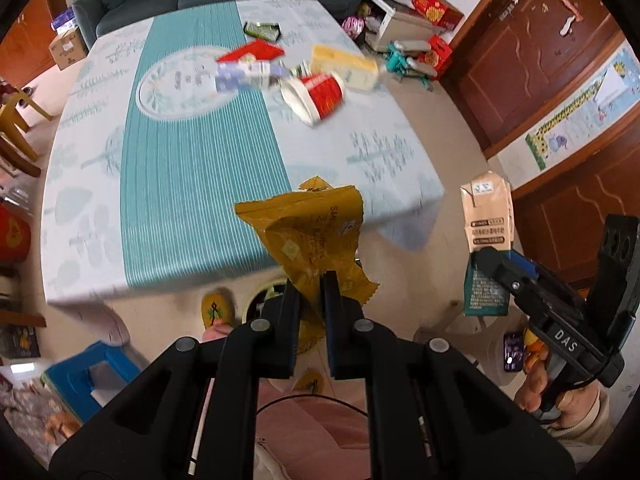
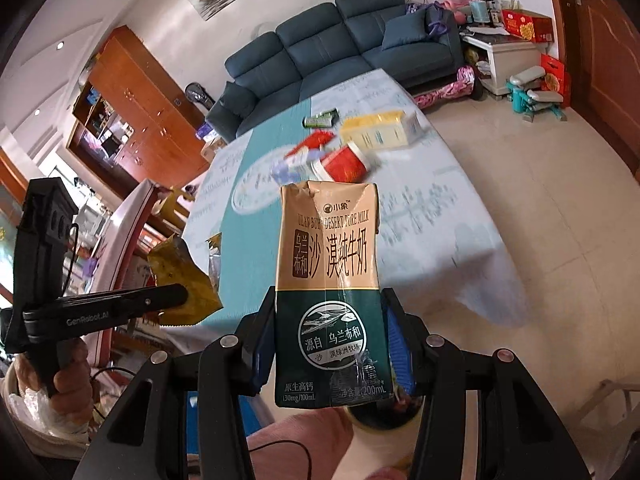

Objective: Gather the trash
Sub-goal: 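Carry the yellow snack bag and milk carton in both tools over the black bin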

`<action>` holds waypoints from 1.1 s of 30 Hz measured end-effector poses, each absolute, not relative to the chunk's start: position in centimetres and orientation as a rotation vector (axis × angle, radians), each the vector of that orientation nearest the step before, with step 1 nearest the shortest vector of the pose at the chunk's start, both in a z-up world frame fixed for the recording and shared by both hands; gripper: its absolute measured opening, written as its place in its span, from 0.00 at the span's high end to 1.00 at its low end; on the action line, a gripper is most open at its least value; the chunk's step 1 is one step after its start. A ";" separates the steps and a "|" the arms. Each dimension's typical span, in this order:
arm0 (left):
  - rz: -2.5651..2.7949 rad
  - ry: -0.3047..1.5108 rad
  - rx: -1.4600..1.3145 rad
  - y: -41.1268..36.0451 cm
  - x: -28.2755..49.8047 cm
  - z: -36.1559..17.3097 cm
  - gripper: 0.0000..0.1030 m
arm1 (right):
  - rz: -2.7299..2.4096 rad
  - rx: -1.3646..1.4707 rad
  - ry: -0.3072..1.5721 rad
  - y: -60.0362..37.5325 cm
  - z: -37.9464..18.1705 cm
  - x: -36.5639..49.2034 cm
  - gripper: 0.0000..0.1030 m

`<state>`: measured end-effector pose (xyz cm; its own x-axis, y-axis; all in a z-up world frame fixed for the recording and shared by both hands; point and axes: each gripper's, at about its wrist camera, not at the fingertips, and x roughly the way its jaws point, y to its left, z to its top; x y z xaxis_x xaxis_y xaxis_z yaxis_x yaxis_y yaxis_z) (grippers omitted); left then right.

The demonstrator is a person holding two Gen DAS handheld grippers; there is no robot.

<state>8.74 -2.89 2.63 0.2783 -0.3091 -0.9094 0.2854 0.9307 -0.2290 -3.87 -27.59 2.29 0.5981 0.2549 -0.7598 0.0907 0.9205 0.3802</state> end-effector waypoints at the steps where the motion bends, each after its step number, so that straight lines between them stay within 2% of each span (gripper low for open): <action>1: -0.395 1.235 -0.016 -3.1 7.9 2.4 0.93 | 0.101 0.413 0.939 -27.8 1.8 -4.6 0.53; 6: -0.400 1.291 0.035 -3.9 4.8 0.8 0.93 | 0.116 0.455 0.998 -28.0 -1.1 -8.3 0.53; 11: -0.398 1.349 0.100 -4.7 3.9 -2.3 0.93 | 0.116 0.480 1.059 -26.5 -4.4 -8.2 0.53; 21: -0.366 1.499 0.145 -4.6 3.6 -14.2 0.93 | 0.067 0.514 1.216 -23.9 -15.2 -7.3 0.53; 33: -0.347 1.561 0.209 -4.9 6.0 -29.7 0.92 | -0.048 0.514 1.299 -22.5 -30.4 -5.2 0.53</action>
